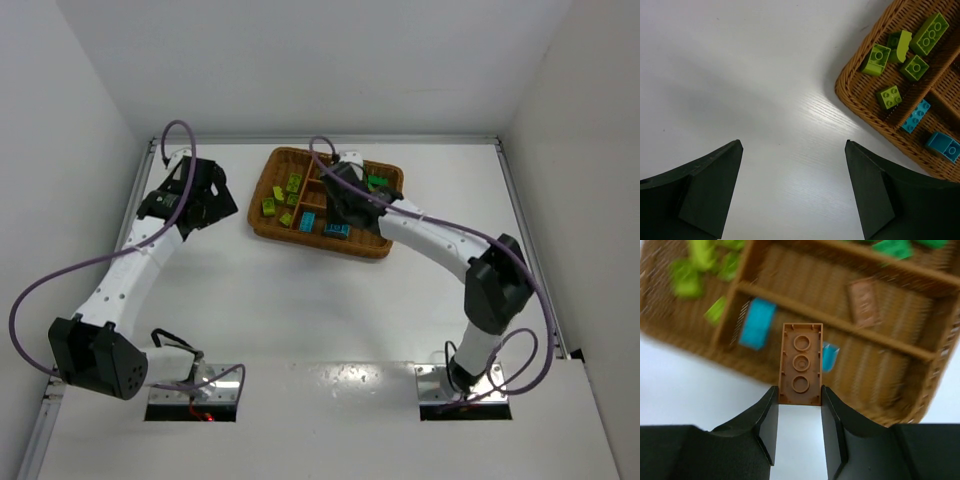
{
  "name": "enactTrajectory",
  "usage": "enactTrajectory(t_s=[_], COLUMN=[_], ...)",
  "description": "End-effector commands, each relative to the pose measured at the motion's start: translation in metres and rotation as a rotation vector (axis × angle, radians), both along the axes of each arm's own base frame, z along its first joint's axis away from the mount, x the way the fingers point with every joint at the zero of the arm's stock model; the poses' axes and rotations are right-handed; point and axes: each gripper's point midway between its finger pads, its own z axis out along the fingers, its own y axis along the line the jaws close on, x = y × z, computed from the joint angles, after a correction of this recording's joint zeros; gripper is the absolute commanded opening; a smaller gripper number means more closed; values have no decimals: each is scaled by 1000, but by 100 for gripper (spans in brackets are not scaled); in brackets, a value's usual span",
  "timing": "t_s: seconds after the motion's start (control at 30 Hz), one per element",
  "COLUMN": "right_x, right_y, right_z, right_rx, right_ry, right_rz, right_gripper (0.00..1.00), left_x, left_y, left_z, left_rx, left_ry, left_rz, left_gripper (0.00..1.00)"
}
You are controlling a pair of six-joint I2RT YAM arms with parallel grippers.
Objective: Sort the legos into containers by color
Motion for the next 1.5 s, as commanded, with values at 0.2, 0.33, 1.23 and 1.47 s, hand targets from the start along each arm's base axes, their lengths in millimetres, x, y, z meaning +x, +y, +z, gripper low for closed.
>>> enactTrajectory(t_s=[0.2,0.33,1.23,1.47], right_x=[90,110,9,-45], right_y=[-51,-55,-233,-248], right_z=[-32,-45,44,-1], right_rx=[-45,-67,-131,-121], right_ry=[29,50,38,173], right_rz=[-218,-238,-692,-729], right_gripper=[24,24,100,100], left_x=[5,2,17,3], left_y=[-11,-14,-167,-212], left_z=[-28,-39,-77,-74], left_rx=[-12,-22,158,153], left_ry=[91,122,204,194], left_rz=[-95,-108,-338,-441], left_gripper=[91,91,94,94])
